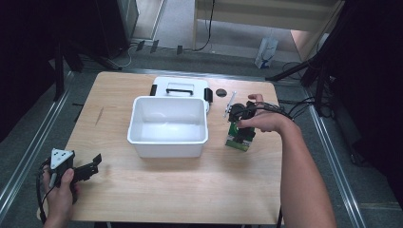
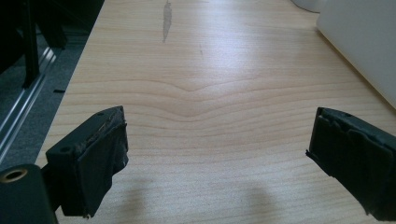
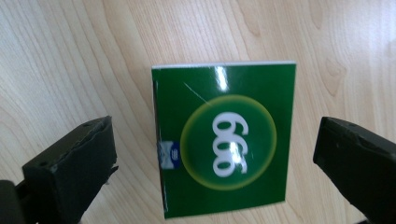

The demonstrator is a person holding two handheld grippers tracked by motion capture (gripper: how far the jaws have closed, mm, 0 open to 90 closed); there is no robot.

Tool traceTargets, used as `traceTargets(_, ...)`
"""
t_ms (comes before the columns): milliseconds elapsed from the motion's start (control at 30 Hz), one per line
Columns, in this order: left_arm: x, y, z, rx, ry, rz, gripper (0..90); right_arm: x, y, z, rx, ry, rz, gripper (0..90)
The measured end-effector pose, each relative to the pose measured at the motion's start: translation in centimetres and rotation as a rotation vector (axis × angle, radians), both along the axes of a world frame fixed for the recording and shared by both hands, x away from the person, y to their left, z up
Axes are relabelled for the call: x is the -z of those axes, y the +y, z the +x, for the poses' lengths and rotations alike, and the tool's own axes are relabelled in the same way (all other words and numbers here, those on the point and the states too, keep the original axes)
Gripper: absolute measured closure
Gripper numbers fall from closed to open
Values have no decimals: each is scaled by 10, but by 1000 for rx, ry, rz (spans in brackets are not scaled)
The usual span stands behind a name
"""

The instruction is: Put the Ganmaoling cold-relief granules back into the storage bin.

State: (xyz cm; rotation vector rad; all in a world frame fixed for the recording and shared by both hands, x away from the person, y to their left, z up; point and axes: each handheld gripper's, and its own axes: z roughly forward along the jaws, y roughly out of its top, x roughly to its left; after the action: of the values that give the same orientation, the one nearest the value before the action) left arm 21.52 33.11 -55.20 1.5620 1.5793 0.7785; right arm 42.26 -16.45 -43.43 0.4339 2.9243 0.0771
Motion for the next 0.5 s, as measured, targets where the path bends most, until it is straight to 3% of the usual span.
traceTargets(300,0,0,0,4,0,-2,51,19,6,7,-15,28,-38,0)
traceTargets(500,0,0,0,4,0,-3,51,25,2,11,11,35,-46,36)
